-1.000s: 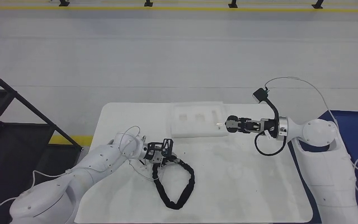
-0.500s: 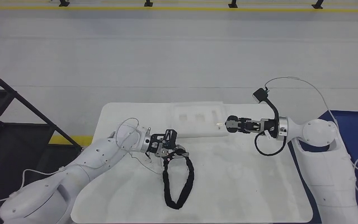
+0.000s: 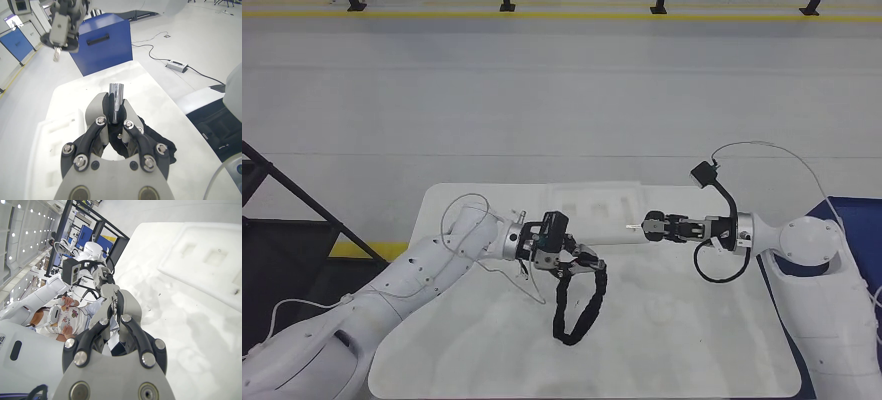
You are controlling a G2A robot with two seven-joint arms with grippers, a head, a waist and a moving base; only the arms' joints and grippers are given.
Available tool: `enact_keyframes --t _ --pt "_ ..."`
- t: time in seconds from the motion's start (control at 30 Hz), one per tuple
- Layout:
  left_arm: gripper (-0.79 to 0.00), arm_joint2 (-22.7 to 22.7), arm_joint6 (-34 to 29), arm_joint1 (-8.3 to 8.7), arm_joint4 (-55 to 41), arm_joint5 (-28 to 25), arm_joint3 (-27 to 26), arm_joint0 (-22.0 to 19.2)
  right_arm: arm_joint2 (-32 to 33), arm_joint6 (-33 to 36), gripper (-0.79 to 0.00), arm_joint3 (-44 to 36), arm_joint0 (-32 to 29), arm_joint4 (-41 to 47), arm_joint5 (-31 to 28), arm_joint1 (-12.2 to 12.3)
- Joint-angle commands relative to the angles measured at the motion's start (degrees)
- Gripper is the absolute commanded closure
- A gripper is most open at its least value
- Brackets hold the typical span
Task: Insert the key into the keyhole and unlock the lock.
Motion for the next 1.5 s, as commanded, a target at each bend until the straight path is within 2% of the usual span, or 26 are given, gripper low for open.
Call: enact_keyframes --t 0.0,0.97,1.1,1.27,1.47 --pt "0.0 -0.6 0.3 0.05 -0.1 0.0 -0.8 0.0 0.1 1.2 0.0 -0.8 -0.3 -0.2 0.9 0.3" --pt "0.0 -1.5 0.7 -0.41 0.2 1.4 -0.5 1.0 0.6 1.9 0.0 -2.2 -1.2 -0.5 2.2 0.8" --pt "0.0 -2.5 -1.9 -0.69 -2.6 3.5 -0.5 2.6 0.6 1.1 0.0 -7.6 -2.8 -3.8 4.9 1.3" --pt "0.0 -2.7 -0.9 -1.9 -1.0 6.2 0.6 1.4 2.1 1.2 0.0 -16.0 -5.5 -9.2 9.9 2.2" --pt "0.0 0.0 3.4 -4.88 4.4 7.9 4.2 -2.4 4.1 1.9 0.0 -23.6 -8.1 -11.9 13.3 3.0"
